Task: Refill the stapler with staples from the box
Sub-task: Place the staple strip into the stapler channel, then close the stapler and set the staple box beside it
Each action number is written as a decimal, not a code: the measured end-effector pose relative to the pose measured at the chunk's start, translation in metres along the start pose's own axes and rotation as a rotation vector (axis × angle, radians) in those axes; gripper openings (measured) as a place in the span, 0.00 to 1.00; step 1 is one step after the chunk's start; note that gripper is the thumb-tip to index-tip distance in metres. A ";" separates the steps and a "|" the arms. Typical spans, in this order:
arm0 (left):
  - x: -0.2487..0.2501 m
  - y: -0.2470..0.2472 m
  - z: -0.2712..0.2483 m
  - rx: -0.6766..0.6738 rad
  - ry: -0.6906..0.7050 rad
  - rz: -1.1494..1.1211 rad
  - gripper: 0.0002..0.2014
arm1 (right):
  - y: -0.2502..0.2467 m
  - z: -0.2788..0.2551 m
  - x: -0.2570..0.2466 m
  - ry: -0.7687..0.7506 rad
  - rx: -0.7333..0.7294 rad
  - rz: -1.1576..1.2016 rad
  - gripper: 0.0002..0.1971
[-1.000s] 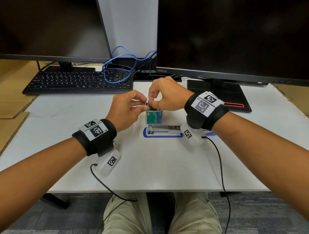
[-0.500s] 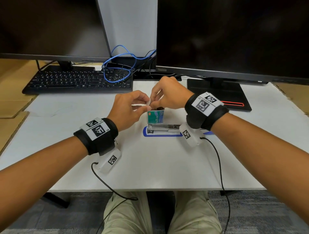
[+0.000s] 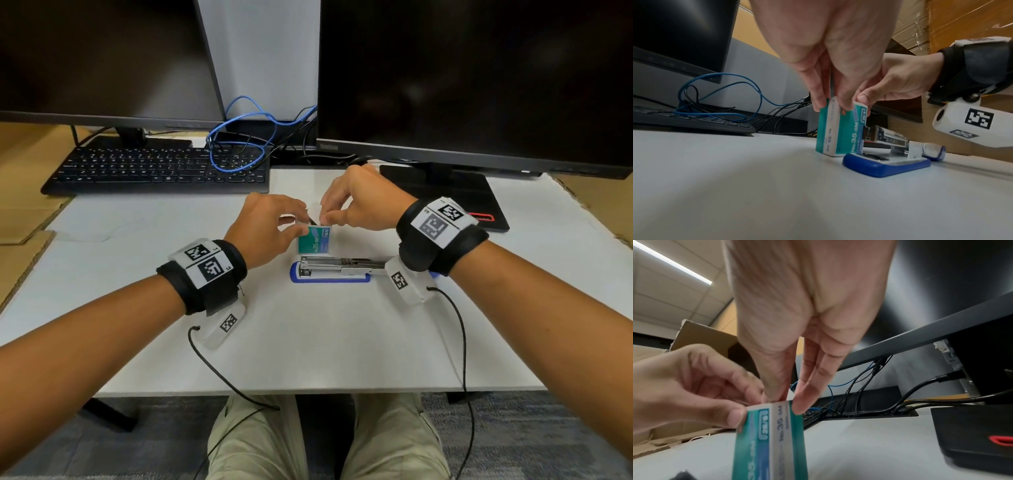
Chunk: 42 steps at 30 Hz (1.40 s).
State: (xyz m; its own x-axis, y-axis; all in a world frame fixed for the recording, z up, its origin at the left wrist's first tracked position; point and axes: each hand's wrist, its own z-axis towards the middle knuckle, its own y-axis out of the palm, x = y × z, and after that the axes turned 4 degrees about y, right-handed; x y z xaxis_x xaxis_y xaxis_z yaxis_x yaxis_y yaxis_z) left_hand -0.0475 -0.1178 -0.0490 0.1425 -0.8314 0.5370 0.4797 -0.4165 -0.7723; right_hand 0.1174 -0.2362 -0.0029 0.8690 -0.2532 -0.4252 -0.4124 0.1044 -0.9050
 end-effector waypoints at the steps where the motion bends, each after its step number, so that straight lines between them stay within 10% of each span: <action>1: -0.001 0.000 0.002 0.002 -0.019 -0.007 0.11 | 0.001 0.000 0.000 -0.007 0.009 0.006 0.10; 12: -0.006 -0.005 0.009 -0.008 0.076 0.130 0.14 | 0.010 0.001 0.013 -0.053 -0.117 0.061 0.17; 20: -0.018 -0.011 0.023 -0.037 0.035 0.301 0.14 | 0.005 -0.010 0.020 -0.023 0.080 0.095 0.15; 27: 0.003 -0.019 0.003 -0.020 0.121 0.254 0.21 | -0.007 -0.057 0.046 0.035 -0.167 -0.041 0.16; 37: 0.034 0.005 -0.008 -0.428 0.037 0.246 0.13 | -0.014 -0.090 0.076 0.168 -0.277 -0.274 0.31; 42: 0.034 0.010 -0.006 -0.407 0.003 0.261 0.10 | -0.010 -0.093 0.079 0.184 -0.243 -0.288 0.16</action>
State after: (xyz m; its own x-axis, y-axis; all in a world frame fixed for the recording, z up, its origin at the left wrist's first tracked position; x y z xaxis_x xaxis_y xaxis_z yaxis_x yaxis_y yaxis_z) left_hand -0.0431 -0.1527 -0.0402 0.2099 -0.9281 0.3074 0.0501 -0.3038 -0.9514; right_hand 0.1646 -0.3471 -0.0259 0.9040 -0.4085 -0.1263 -0.2319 -0.2203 -0.9475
